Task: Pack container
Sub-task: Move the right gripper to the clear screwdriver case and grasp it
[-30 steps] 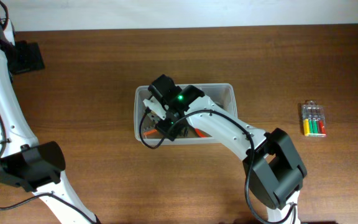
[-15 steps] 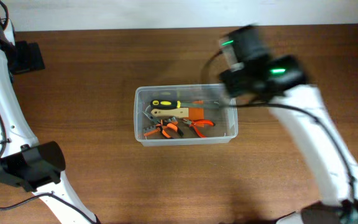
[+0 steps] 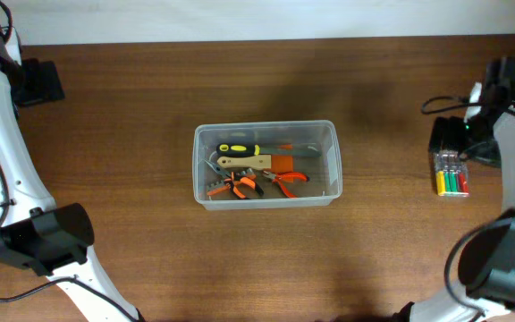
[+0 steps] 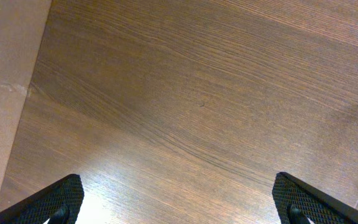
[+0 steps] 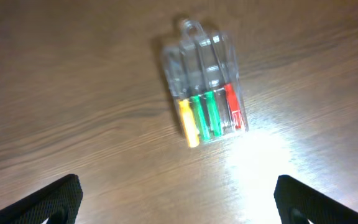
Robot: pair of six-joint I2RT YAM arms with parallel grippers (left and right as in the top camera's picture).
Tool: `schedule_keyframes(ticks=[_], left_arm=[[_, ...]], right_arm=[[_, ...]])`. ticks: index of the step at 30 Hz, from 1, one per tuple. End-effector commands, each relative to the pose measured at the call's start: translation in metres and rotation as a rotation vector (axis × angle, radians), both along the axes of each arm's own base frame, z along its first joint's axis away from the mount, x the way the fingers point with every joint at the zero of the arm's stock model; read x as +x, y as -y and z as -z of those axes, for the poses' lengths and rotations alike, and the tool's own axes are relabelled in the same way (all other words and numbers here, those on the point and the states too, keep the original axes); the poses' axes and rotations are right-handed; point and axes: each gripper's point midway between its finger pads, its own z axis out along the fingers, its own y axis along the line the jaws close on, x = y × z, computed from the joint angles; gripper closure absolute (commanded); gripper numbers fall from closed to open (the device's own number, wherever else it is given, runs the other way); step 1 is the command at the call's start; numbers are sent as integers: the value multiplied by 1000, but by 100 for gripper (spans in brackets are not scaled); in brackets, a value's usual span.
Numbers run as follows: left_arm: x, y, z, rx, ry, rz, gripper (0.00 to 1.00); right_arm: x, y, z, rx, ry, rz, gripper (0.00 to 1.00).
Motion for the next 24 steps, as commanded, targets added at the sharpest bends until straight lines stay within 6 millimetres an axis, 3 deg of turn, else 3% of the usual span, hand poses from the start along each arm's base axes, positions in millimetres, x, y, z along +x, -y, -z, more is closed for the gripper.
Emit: schedule_keyframes(ticks=[1,11,24], left_arm=[[-2,-2,-2,-3,9,-19,1],[-2,-2,-2,-3,9,-19,1],[-2,-2,-2,-3,9,-19,1]], right_arm=[[-4,17,20,54,-18,27,1],[9,42,81,105,-56,-129,2],[2,38,143,177,-165,-95,1]])
